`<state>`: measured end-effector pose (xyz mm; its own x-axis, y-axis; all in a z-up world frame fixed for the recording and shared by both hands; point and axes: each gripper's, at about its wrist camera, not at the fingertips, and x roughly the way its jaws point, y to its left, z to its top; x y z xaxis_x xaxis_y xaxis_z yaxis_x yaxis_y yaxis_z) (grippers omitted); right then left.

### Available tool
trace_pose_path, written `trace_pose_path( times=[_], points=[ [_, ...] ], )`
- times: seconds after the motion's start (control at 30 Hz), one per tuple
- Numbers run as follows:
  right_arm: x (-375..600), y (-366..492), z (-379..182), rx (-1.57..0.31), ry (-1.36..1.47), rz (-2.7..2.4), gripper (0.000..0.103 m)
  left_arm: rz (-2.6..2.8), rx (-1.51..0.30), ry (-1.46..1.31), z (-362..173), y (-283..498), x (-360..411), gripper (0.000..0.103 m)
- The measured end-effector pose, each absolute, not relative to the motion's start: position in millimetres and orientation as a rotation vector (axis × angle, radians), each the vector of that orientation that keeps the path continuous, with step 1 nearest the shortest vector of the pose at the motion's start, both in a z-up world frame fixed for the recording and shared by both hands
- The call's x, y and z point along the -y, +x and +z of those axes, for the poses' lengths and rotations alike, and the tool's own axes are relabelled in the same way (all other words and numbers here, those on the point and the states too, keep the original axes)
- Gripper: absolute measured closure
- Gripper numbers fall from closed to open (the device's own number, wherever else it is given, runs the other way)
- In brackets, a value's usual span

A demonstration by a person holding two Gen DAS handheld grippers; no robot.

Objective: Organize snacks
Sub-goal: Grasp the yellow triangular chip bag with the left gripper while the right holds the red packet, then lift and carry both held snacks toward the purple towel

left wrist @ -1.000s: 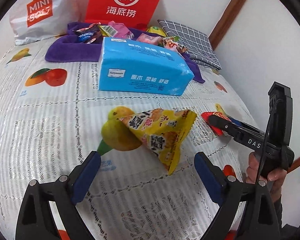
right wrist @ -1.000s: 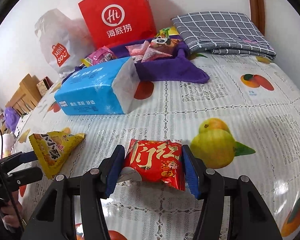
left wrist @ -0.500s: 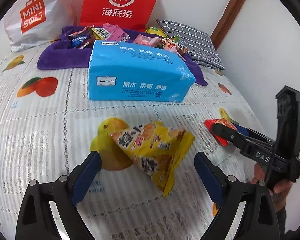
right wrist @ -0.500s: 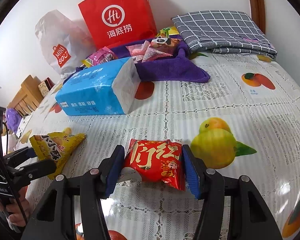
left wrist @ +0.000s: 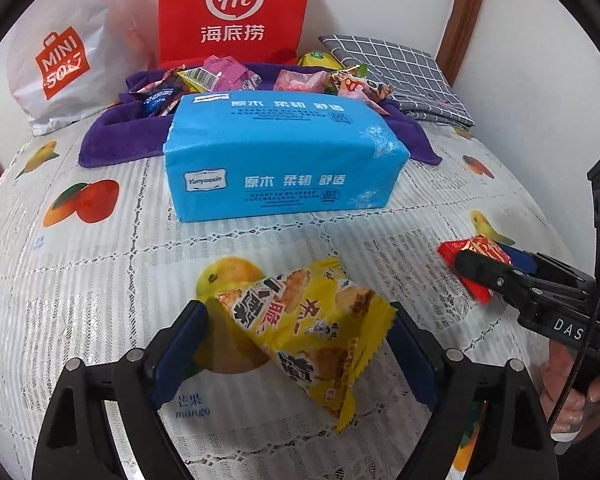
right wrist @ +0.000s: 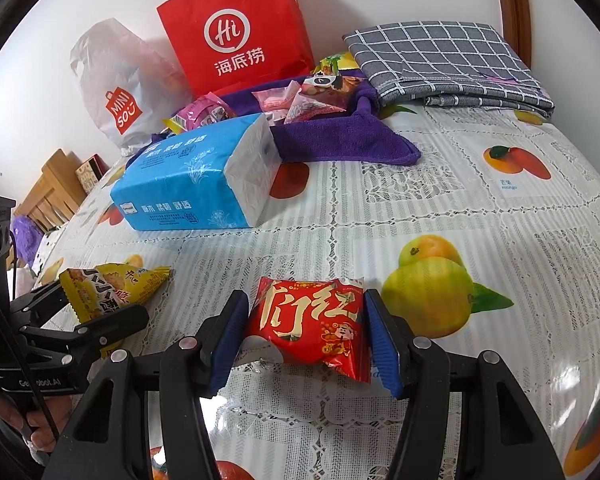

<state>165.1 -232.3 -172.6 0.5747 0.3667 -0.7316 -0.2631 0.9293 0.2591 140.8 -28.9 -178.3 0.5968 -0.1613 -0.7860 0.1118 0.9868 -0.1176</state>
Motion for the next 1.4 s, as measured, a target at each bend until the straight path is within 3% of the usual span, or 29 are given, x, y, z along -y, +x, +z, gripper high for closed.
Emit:
trace_pose_path(
  times=[0.23, 0.5, 1.1, 1.4],
  points=[
    [233.0, 164.8, -172.4, -0.885, 0.124, 0.369, 0.044, -0.107, -0.908, -0.034, -177.8, 138.1, 30.2, 0.029],
    [229.5, 164.6, -172.1, -0.887, 0.100, 0.357, 0.044, -0.045, -0.892, -0.071, -176.3, 134.8, 19.7, 0.055],
    [224.4, 159.7, -170.2, -0.888, 0.060, 0.329, 0.048, -0.081, -0.942, -0.172, -167.4, 129.3, 0.1, 0.062],
    [209.2, 147.0, -118.9, -0.828, 0.096, 0.371, 0.048, -0.120, -0.932, -0.229, -136.2, 127.7, -13.6, 0.062]
  ],
)
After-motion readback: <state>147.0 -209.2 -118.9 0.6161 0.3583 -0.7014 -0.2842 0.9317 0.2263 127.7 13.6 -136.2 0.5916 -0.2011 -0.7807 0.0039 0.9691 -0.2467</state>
